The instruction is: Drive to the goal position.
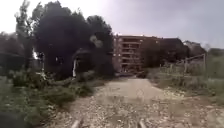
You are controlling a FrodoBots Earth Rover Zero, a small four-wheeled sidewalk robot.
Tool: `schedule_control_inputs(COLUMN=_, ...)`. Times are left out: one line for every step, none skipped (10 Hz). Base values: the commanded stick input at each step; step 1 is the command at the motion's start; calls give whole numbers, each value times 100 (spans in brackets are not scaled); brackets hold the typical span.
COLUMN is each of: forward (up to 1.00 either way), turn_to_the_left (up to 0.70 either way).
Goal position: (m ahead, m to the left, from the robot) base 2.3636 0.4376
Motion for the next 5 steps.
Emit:
schedule_control_inputs(forward=100, turn_to_the_left=-34)
schedule_control_inputs(forward=100, turn_to_the_left=-39)
schedule_control_inputs(forward=100, turn_to_the_left=-34)
schedule_control_inputs(forward=100, turn_to_the_left=0)
schedule_control_inputs(forward=100, turn_to_the_left=0)
